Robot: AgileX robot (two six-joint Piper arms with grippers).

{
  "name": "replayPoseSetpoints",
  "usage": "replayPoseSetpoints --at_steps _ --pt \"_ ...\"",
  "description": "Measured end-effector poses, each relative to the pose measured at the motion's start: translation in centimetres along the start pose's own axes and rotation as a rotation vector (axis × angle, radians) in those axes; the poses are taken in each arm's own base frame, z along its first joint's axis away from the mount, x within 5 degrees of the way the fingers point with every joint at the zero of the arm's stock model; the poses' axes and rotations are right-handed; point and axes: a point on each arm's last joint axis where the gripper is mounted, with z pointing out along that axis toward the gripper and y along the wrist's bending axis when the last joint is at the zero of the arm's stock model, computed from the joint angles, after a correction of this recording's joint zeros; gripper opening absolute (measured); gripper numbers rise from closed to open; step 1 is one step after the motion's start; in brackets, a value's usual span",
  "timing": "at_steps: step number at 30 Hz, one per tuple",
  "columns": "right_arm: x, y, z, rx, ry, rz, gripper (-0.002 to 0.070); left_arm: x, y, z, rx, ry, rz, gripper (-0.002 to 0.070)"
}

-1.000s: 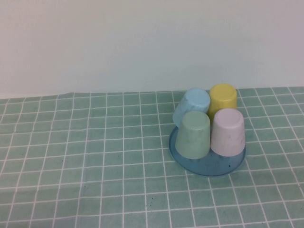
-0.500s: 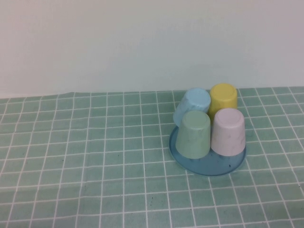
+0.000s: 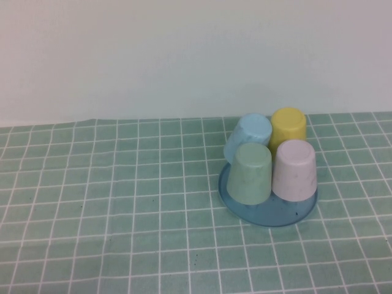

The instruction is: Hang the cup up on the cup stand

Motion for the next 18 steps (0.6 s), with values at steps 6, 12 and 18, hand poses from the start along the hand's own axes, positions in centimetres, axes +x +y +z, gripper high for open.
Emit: replayPoseSetpoints --at_steps 6,12,18 --pt "0.06 -0.23 -0.01 0.033 0.006 -0.058 0.0 0.0 0.0 0.0 0.0 0.0 0.0 -0.0001" --pt "0.05 -0.25 -0.01 0.035 0.006 -0.074 -0.0001 0.0 0.0 0.0 0.0 0.0 0.0 -0.0001" --pt "0.05 -0.25 -0.01 0.035 0.006 -0.076 -0.0001 0.0 0.0 0.0 0.0 0.0 0.0 -0.0001"
